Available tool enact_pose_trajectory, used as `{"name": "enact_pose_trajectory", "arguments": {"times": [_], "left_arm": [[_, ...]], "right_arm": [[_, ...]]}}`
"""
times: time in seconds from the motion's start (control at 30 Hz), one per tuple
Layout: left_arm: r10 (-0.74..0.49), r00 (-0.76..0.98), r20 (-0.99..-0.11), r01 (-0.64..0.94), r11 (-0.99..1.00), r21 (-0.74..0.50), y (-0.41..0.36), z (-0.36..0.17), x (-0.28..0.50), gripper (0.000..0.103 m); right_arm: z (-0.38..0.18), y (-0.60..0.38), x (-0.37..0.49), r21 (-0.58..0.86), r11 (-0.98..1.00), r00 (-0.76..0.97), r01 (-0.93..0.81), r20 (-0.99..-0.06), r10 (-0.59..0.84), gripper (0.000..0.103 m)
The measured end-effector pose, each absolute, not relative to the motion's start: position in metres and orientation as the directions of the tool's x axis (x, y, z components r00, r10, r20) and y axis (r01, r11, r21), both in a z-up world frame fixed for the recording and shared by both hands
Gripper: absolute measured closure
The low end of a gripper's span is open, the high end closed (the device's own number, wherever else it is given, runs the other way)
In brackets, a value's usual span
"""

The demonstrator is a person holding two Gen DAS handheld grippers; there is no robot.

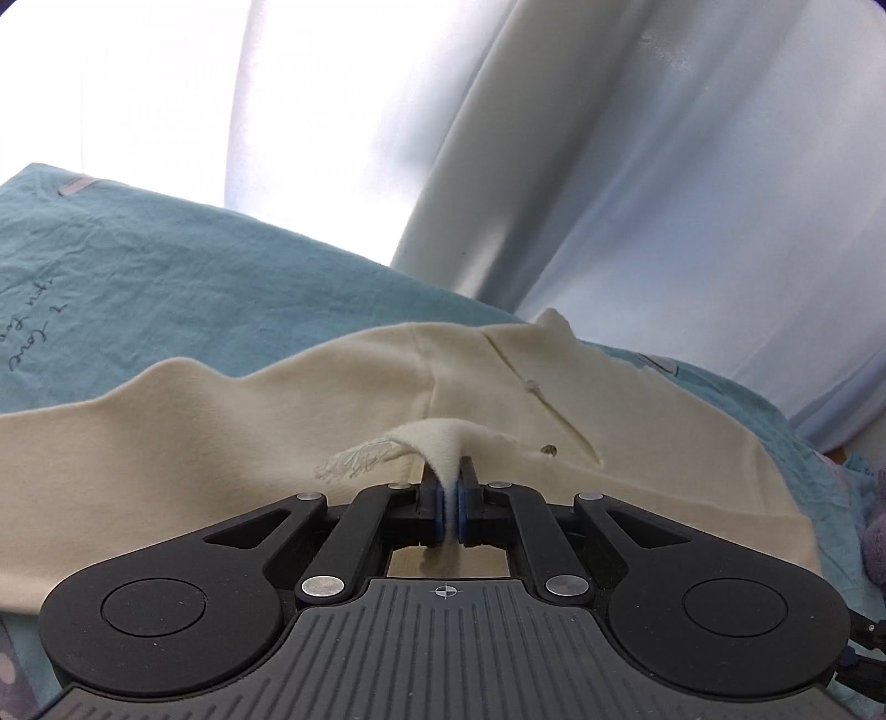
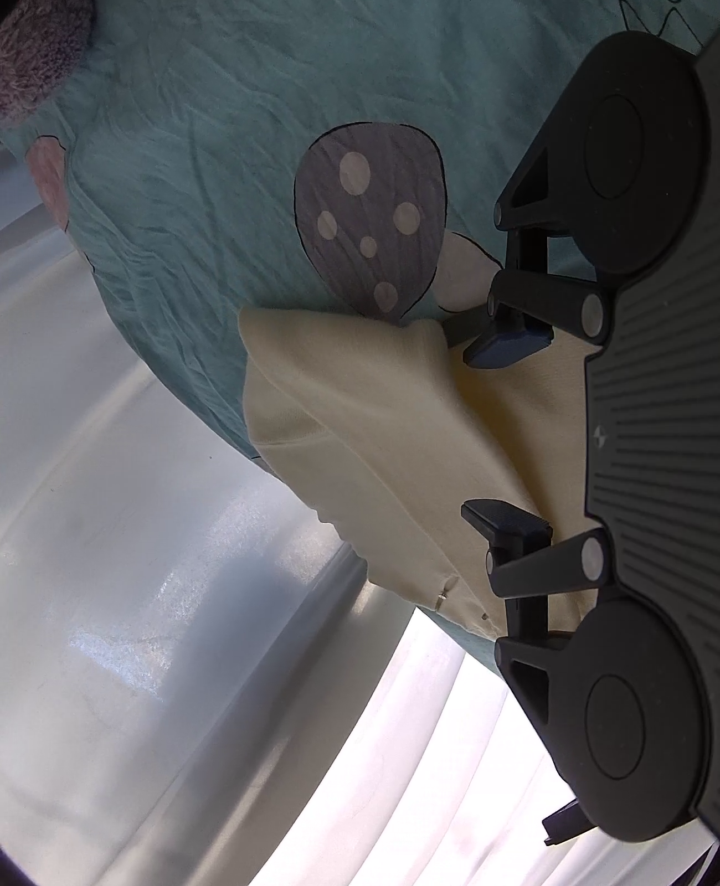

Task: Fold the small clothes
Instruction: 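Carry the sleeve across the sweater body with the right gripper while the left gripper pinches the cuff, then open both grippers to release the folded sleeve on the sweater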

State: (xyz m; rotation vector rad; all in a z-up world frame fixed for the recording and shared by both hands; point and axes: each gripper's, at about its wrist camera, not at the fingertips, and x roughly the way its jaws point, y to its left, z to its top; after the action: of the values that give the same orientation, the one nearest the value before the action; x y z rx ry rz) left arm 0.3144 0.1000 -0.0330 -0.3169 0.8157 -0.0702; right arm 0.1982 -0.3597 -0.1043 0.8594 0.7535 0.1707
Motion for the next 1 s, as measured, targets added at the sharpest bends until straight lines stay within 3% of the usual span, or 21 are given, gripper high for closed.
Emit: {"name": "enact_pose_trajectory", "arguments": {"times": [0.17, 0.23, 0.3, 0.4, 0.73, 0.87, 0.97, 1.0], "left_arm": [[-0.182, 0.682, -0.709, -0.067, 0.949, -0.309, 0.107, -0.036, 0.314, 0.097], [-0.186, 0.672, -0.717, -0.066, 0.949, -0.308, 0.108, -0.039, 0.313, 0.097], [-0.191, 0.661, -0.726, -0.06, 0.951, -0.304, 0.107, -0.042, 0.314, 0.097], [-0.209, 0.649, -0.732, -0.052, 0.947, -0.317, 0.109, -0.044, 0.315, 0.097], [-0.222, 0.639, -0.736, -0.099, 0.926, -0.365, 0.131, -0.047, 0.31, 0.09], [-0.202, 0.665, -0.719, -0.131, 0.916, -0.378, 0.147, -0.039, 0.304, 0.089], [-0.218, 0.675, -0.705, -0.116, 0.912, -0.393, 0.148, -0.035, 0.301, 0.086], [-0.228, 0.677, -0.7, -0.102, 0.912, -0.396, 0.143, -0.034, 0.301, 0.078]], "right_arm": [[-0.112, -0.362, 0.208, 0.76, 0.618, 0.745, 0.201, -0.528, 0.407, 0.063], [-0.118, -0.363, 0.21, 0.772, 0.592, 0.751, 0.231, -0.528, 0.396, 0.071], [-0.124, -0.363, 0.211, 0.774, 0.582, 0.755, 0.249, -0.532, 0.383, 0.087], [-0.125, -0.359, 0.211, 0.729, 0.633, 0.757, 0.259, -0.56, 0.336, 0.096], [-0.103, -0.326, 0.219, 0.457, 0.868, 0.729, 0.195, -0.66, 0.184, 0.097], [-0.087, -0.331, 0.205, 0.453, 0.874, 0.721, 0.177, -0.663, 0.198, 0.075], [-0.067, -0.329, 0.193, 0.392, 0.908, 0.761, 0.151, -0.632, 0.146, 0.075], [-0.063, -0.327, 0.193, 0.368, 0.919, 0.773, 0.142, -0.621, 0.129, 0.075]]}}
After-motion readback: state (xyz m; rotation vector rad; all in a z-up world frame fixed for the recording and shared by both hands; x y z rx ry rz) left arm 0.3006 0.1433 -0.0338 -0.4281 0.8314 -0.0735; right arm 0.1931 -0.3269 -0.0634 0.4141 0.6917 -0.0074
